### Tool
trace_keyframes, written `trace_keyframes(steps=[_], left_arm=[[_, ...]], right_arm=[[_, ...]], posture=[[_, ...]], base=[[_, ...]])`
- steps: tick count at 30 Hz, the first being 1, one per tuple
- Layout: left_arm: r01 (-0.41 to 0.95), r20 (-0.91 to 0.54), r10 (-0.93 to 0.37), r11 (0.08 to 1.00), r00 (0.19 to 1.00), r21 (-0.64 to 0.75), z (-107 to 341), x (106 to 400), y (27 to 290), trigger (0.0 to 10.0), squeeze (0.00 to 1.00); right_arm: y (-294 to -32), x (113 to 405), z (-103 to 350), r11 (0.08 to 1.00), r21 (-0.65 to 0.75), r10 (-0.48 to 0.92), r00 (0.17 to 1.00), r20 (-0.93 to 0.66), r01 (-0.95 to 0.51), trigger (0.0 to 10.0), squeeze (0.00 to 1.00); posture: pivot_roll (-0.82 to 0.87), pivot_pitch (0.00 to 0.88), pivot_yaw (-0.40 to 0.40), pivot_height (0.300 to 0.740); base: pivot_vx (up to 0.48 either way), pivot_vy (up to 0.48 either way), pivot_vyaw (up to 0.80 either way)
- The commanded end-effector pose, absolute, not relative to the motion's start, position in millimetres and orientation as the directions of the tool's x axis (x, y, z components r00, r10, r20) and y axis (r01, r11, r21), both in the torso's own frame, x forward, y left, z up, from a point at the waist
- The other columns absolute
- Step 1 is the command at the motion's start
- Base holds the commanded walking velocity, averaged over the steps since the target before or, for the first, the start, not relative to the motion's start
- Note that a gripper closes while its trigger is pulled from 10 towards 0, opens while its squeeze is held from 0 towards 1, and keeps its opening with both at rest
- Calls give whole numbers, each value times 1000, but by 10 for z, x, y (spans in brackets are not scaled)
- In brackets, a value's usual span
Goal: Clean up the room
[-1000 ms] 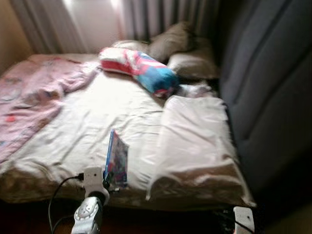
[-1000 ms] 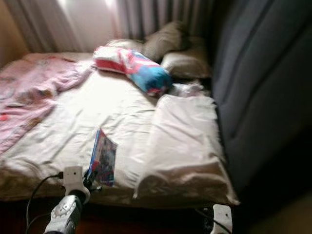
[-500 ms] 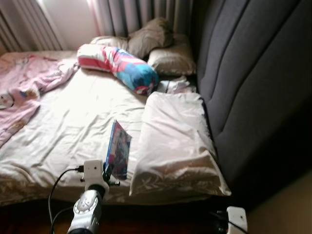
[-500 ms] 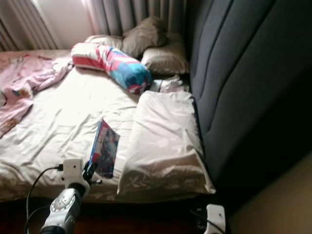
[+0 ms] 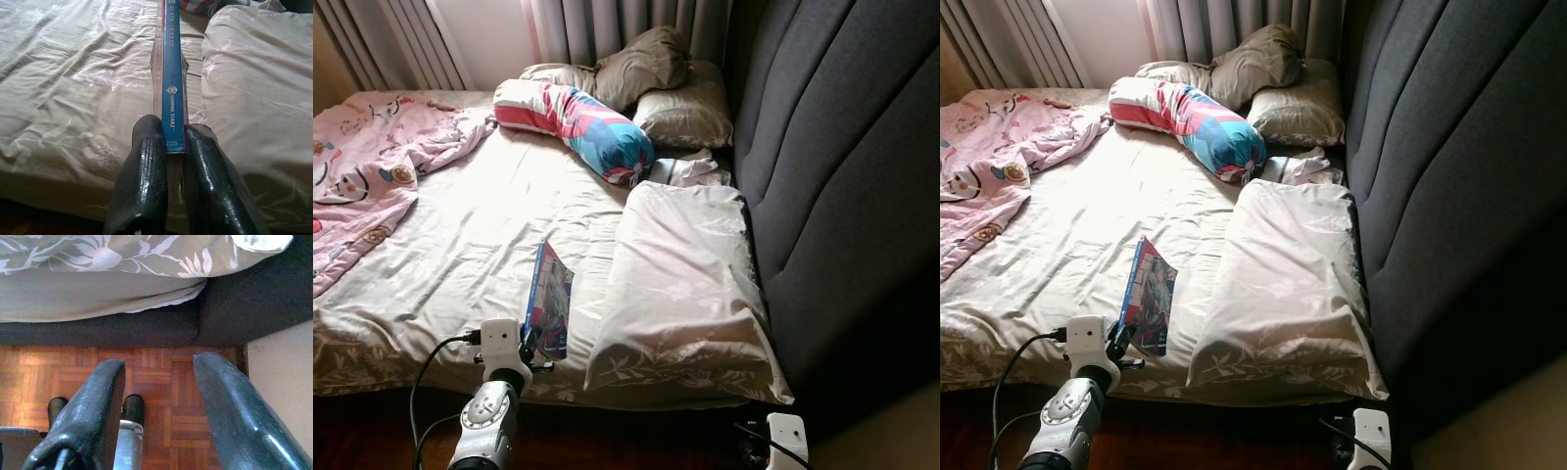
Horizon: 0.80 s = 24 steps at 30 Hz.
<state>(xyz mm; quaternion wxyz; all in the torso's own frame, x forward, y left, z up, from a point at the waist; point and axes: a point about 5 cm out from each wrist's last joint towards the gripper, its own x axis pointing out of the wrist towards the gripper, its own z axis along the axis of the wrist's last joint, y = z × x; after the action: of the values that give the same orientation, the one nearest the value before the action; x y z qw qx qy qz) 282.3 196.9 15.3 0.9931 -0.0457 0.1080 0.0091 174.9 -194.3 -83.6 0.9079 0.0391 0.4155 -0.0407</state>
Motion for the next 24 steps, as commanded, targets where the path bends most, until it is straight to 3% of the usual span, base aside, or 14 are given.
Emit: trace_keyframes(steps=[1, 13, 21, 24], left_arm=[[-33, -174, 19, 996, 985, -79, 248, 2872, 2017, 10000, 0], [-1, -164, -15, 995, 986, -97, 241, 2837, 1963, 10000, 0], [0, -169, -16, 996, 986, -92, 249, 2847, 1958, 10000, 0], [3, -166, -18, 996, 986, -90, 253, 2843, 1957, 10000, 0]], right_arm=[[-1943, 1729, -847, 994, 37, -41, 644, -764, 107, 10000, 0], [-1938, 1725, -851, 994, 38, -39, 640, -768, 107, 10000, 0], [-1938, 1726, -849, 993, 38, -42, 642, -765, 110, 10000, 0], [-1939, 1725, -850, 993, 37, -42, 642, -766, 108, 10000, 0]], posture=[[-43, 35, 28, 740], [-40, 39, 30, 740], [-38, 37, 31, 740], [-38, 37, 32, 740]], base=[[0, 0, 0], [0, 0, 0], [0, 410, 0], [0, 0, 0]])
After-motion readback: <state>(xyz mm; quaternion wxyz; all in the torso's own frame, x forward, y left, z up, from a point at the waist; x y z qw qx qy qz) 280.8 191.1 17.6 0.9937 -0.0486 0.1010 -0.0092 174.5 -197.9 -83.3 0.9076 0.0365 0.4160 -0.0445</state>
